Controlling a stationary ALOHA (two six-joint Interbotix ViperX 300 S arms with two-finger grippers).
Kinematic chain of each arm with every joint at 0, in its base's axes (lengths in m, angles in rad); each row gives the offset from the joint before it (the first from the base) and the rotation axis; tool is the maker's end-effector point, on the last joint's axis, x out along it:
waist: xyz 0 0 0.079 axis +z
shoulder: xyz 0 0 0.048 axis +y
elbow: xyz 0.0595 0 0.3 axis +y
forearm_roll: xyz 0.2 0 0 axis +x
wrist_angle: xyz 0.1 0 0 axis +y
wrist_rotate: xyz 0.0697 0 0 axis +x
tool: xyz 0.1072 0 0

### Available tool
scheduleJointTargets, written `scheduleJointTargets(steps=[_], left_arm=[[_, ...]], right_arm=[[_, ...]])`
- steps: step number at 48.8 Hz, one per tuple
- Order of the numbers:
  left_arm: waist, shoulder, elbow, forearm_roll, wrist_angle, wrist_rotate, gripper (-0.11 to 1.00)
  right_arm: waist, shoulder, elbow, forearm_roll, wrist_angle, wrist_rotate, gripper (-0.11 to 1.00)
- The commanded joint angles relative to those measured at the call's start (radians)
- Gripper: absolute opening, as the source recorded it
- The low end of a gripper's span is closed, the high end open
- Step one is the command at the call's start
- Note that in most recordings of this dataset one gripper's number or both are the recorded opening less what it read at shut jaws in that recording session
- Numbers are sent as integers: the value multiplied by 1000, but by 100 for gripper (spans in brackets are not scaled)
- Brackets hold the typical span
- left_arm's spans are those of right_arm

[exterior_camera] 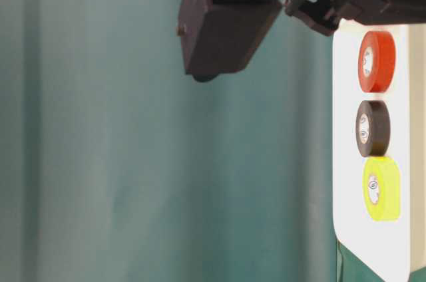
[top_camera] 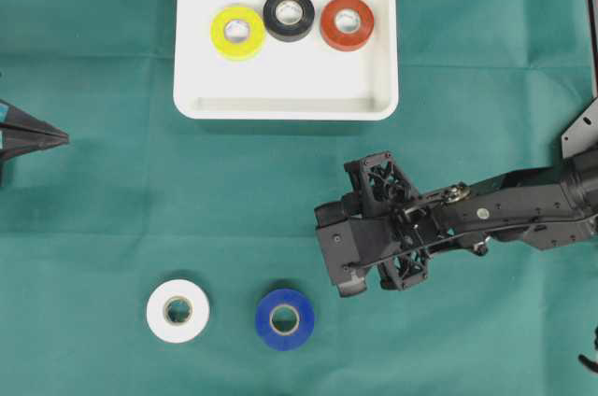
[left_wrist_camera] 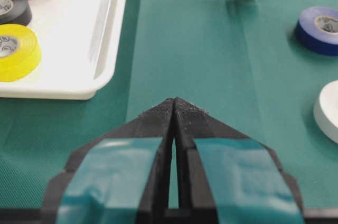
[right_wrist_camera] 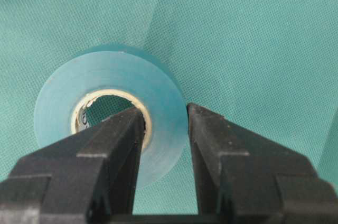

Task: Put the tape into the white case with the right arm.
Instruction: 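Lift the teal tape and carry it into the tray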

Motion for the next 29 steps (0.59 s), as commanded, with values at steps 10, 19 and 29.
scheduleJointTargets(steps=[10, 19, 29], left_arm=[[2, 8, -14, 0, -5, 0, 0], [2, 8, -12, 0, -6, 0, 0], [2, 8, -12, 0, -5, 0, 0]], right_arm=[[-28, -38, -28, -5, 3, 2, 0], [-92, -74, -29, -6, 25, 0, 0], [-199, -97, -25, -8, 44, -5, 0]])
